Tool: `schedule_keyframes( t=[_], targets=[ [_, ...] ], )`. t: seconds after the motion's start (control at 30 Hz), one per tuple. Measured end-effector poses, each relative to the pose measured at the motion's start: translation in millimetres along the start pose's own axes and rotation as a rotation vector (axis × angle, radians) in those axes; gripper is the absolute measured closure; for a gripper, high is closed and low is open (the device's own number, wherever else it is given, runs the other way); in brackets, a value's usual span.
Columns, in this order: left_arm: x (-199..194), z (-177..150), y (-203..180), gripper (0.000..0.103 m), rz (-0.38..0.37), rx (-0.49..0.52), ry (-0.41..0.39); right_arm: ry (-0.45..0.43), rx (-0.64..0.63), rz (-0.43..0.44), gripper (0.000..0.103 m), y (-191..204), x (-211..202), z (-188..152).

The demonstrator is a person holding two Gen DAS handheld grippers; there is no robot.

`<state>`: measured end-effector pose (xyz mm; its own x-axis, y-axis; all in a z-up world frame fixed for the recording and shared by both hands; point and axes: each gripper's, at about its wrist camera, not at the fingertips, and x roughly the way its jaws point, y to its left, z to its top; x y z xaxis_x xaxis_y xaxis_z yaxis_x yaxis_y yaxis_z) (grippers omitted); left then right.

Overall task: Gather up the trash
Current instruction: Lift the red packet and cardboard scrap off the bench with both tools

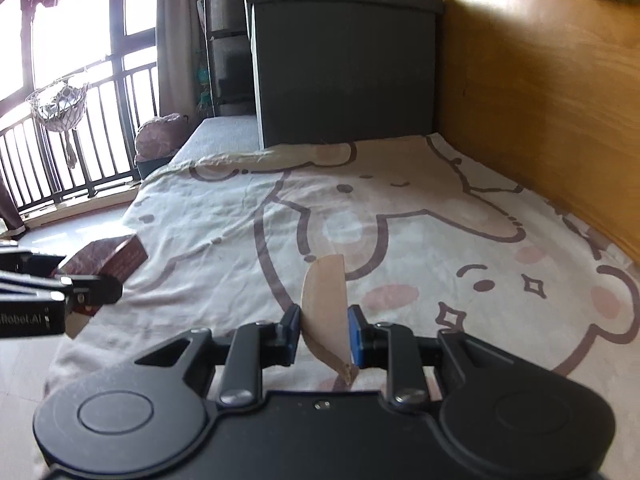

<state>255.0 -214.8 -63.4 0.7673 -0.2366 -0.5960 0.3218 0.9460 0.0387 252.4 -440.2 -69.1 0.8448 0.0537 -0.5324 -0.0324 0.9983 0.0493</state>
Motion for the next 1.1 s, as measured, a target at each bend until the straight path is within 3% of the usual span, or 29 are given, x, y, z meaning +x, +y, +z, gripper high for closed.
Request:
schedule_keyframes(
  t=[0.47,1.1],
  targets=[
    [-56.4,-12.2,47.1,0.051,0.031,-0.082,-0.023,-0.013,-0.042,0.007,0.077,57.4,-41.5,15.6],
    [-112.9,-47.7,167.2,0.051,0.155,-0.21,-0.034,-0.023,-0.119,0.09,0.077,178.6,-55.7,30.6]
  ],
)
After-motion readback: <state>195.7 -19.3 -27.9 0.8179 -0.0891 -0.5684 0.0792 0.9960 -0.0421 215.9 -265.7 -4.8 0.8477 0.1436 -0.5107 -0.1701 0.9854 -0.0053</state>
